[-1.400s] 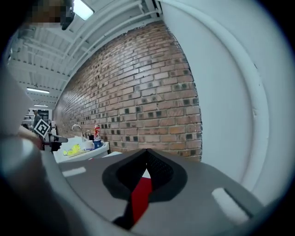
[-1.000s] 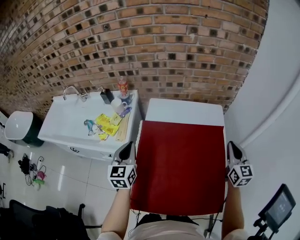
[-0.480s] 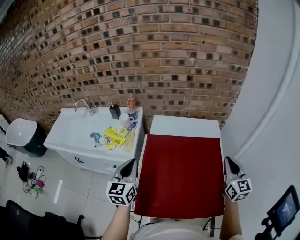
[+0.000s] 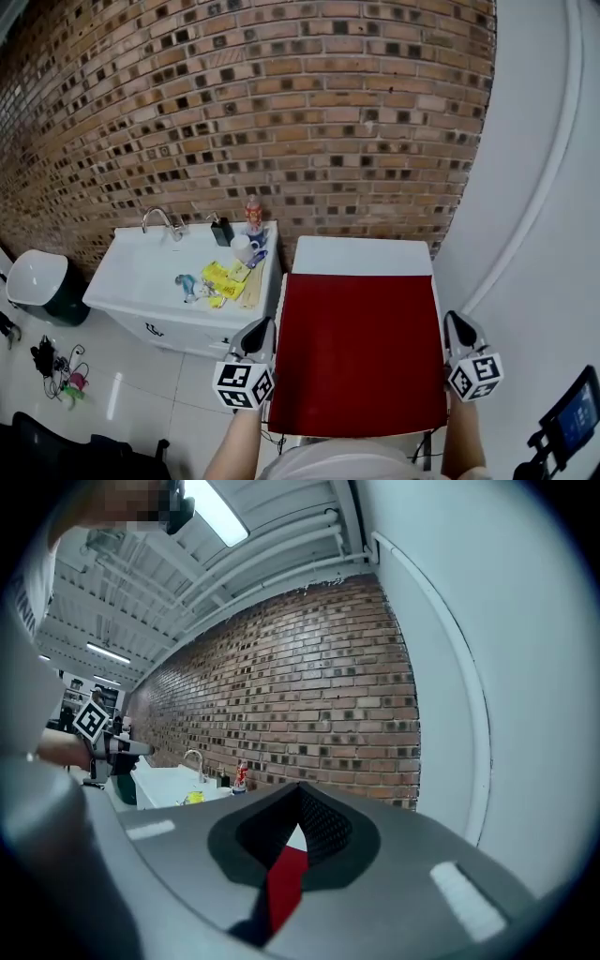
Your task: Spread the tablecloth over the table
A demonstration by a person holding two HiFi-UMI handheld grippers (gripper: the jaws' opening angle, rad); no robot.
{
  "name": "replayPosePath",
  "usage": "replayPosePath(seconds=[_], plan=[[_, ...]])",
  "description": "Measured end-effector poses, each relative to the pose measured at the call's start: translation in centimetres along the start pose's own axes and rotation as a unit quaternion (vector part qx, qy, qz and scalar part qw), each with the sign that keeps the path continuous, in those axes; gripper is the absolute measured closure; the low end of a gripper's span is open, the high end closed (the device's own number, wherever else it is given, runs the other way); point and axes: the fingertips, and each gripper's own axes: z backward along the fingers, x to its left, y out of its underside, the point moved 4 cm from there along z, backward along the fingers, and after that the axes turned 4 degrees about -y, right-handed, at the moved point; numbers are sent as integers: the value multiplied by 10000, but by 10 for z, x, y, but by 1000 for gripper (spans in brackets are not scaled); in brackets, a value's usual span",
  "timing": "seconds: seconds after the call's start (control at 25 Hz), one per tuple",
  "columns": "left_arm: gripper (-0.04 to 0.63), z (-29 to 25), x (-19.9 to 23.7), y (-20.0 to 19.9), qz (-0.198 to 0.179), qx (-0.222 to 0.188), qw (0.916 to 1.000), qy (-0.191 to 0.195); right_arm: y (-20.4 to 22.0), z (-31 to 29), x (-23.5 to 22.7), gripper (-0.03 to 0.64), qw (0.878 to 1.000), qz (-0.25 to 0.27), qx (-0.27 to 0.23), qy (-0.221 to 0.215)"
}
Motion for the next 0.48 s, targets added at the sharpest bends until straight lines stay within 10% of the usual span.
replayPosePath(seconds=[0.48], plan=[[591, 5, -4, -2, 10, -148, 9999, -46, 3, 3, -2, 612, 10000, -7, 23, -24]])
